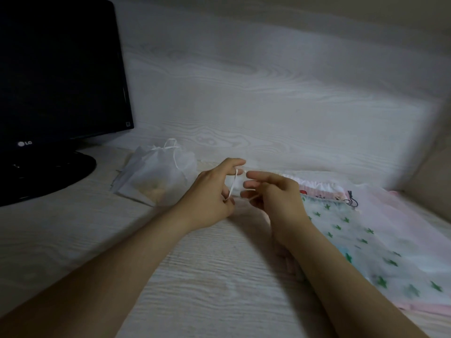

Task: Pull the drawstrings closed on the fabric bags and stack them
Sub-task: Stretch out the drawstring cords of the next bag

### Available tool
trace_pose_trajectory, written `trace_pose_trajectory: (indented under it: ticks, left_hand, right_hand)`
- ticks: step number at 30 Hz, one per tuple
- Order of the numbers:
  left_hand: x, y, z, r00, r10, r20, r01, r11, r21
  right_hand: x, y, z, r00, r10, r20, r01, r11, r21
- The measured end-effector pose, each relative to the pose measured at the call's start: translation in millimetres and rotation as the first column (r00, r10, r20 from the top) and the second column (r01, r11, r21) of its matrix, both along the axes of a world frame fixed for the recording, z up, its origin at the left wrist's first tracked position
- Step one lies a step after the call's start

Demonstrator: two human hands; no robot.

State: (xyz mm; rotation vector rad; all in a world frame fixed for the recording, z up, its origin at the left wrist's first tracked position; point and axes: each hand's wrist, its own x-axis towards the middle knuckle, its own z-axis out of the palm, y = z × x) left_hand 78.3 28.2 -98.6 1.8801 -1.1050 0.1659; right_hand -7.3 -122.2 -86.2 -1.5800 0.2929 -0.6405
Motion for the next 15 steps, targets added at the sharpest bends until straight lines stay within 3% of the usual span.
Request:
trace_pose_trajectory:
  ticks: [2, 6, 8, 12, 15]
  left_hand:
    - [-2.7, -1.8, 0.8, 1.0, -0.023, -0.006, 0.023, 1.0, -0.005]
    - [-5.5, -3.2, 2.3, 0.997, -0.078, -0.029, 0.078, 0.997, -0.01]
    - [-6.1, -4.1, 2.0, 0.989, -0.113, -0.095, 0.111, 0.993, -0.025]
    - [-5.4, -4.8, -1.2, 0.968, -0.118, -0.22, 0.1, 0.991, -0.091]
    - [-3.9, -4.5, -0.7, 0.949, -0.06, -0.31, 0.043, 0.997, -0.061]
  right_hand:
    - [-1.2, 2.2, 1.4, 0.996, 0.012, -0.089, -0.008, 0.999, 0.046]
    - [-6.4, 8.9, -0.1, 0.986, 0.073, -0.149, -0.111, 0.957, -0.268]
    - [-6.5, 11.4, -0.1, 0.992, 0.082, -0.098, -0.109, 0.946, -0.305]
    - [0.4, 5.5, 0.6, 0.991, -0.023, -0.128, 0.007, 0.993, -0.122]
    - [1.7, 2.7, 4.5, 0.996, 0.029, -0.082, -0.021, 0.995, 0.094]
